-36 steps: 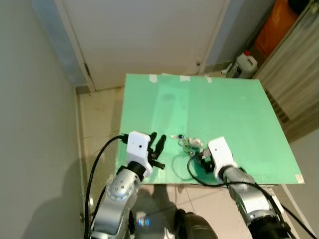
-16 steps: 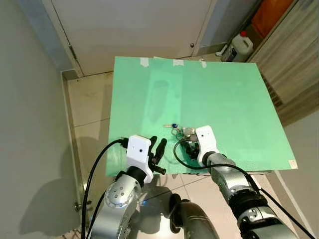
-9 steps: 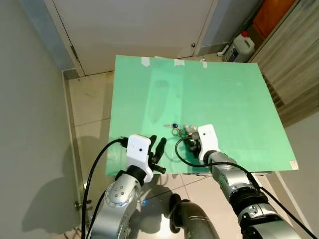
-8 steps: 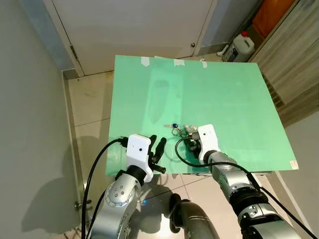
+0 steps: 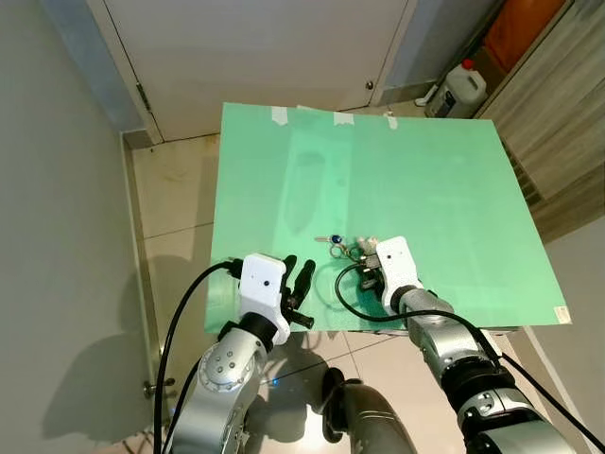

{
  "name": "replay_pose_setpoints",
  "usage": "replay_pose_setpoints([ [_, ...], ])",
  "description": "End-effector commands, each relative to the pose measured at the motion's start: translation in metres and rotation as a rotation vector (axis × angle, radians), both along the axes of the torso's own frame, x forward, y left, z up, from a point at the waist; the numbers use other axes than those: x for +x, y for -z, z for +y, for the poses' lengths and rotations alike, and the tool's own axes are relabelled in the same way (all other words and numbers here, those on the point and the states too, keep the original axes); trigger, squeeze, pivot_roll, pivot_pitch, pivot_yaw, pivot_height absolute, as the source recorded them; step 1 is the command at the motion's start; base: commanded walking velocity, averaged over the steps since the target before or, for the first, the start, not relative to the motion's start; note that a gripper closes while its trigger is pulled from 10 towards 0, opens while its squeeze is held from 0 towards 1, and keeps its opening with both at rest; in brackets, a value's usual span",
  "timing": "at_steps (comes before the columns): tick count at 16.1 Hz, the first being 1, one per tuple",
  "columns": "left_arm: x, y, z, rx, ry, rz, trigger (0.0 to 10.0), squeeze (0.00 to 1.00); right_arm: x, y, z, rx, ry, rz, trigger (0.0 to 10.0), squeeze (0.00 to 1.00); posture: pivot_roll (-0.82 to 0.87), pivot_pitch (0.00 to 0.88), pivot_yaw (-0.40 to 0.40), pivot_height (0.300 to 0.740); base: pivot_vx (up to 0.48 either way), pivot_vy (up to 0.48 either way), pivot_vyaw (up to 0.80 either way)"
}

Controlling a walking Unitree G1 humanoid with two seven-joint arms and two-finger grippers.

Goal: Hang keys on a hook

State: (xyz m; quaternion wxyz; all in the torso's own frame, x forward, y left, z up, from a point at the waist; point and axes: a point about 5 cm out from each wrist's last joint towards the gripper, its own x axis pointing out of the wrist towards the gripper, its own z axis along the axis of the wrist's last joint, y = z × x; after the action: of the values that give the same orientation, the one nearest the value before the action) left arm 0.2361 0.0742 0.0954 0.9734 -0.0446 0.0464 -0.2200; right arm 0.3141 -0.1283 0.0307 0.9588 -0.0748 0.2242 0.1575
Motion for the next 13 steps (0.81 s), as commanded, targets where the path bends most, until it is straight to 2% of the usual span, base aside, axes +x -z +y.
replay_pose_setpoints([
  [1, -0.002, 0.004, -0.001, 0.008, 0.01, 0.022, 10.0, 0.0, -0.015, 0.02, -0.016, -0.054, 0.041, 0.085, 0.0, 0.0, 0.01, 0.326, -0.094, 0.74, 0.0, 0.0, 0.0],
  [3, -0.001, 0.004, -0.002, 0.01, 0.013, 0.02, 10.0, 0.0, -0.01, 0.011, -0.013, 0.021, 0.038, 0.042, 0.0, 0.0, 0.01, 0.322, -0.092, 0.74, 0.0, 0.0, 0.0],
  [5, 0.0, 0.004, -0.001, 0.012, 0.014, 0.017, 10.0, 0.0, -0.006, -0.009, -0.011, 0.254, 0.032, -0.032, 0.0, 0.0, 0.01, 0.317, -0.091, 0.74, 0.0, 0.0, 0.0],
  [7, 0.001, 0.003, -0.001, 0.013, 0.013, 0.014, 10.0, 0.0, -0.005, -0.017, -0.018, 0.337, 0.051, -0.06, 0.0, 0.0, 0.01, 0.312, -0.09, 0.74, 0.0, 0.0, 0.0],
  [9, 0.002, 0.003, 0.0, 0.013, 0.011, 0.012, 10.0, 0.0, -0.005, -0.021, -0.023, 0.368, 0.069, -0.076, 0.0, 0.0, 0.01, 0.309, -0.09, 0.74, 0.0, 0.0, 0.0],
  [11, 0.004, 0.001, 0.0, 0.014, 0.013, 0.004, 10.0, 0.0, -0.007, -0.031, -0.026, 0.44, 0.048, -0.124, 0.0, 0.0, 0.01, 0.3, -0.089, 0.74, 0.0, 0.0, 0.0],
  [13, 0.011, -0.006, 0.001, 0.013, 0.011, -0.027, 10.0, 0.0, -0.008, -0.062, -0.024, 0.572, -0.044, -0.247, 0.0, 0.0, 0.01, 0.281, -0.082, 0.74, 0.0, 0.0, 0.0],
])
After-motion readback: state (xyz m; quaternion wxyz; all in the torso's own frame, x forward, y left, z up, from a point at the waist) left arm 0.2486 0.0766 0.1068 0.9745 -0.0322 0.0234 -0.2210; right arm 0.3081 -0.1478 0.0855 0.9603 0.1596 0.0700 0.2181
